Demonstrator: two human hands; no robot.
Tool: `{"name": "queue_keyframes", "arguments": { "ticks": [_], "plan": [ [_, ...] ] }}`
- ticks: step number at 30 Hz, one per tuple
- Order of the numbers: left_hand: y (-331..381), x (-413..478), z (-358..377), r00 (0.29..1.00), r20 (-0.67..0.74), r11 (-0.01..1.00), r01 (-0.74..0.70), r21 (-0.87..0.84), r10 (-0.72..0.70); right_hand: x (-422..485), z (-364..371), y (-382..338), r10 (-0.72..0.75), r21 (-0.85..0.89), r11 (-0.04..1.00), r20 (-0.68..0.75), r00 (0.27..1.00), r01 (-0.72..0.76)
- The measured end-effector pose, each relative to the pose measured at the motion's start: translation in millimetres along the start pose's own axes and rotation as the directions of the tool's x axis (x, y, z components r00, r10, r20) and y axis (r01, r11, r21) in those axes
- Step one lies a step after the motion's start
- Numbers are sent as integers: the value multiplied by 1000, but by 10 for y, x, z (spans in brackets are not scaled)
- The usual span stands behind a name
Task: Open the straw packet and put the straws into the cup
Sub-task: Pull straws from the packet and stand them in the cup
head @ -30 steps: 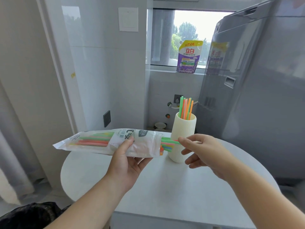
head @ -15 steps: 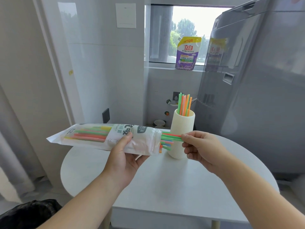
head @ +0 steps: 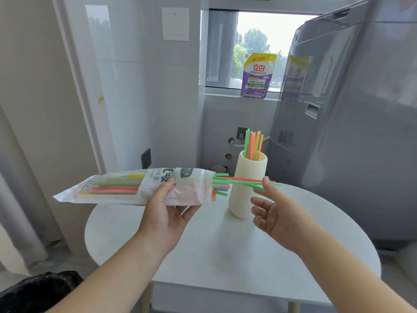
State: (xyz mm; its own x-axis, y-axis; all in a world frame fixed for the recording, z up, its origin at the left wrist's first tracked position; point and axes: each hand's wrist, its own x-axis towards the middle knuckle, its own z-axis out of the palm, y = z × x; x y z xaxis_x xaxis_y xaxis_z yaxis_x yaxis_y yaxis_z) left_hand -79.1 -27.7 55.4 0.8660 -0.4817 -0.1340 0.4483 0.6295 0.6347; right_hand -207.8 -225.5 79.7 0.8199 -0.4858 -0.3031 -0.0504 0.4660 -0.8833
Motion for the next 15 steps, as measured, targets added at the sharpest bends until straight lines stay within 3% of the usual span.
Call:
{"name": "queue_keyframes", "arguments": {
  "ticks": [5,10,15],
  "plan": [
    [-34,-15,-9,1000,5,1000,7,18,-7,-27,213,175,13,-44,999,101,995,-9],
    [-70,-24,-7,1000,8,999,15,42,-15,58,369,152,-106,134,984,-77,991,116],
    [-77,-22,-18,1000,4,999,23,29,-23,83,368,118,-209,144,964,-111,972,224]
  ]
}}
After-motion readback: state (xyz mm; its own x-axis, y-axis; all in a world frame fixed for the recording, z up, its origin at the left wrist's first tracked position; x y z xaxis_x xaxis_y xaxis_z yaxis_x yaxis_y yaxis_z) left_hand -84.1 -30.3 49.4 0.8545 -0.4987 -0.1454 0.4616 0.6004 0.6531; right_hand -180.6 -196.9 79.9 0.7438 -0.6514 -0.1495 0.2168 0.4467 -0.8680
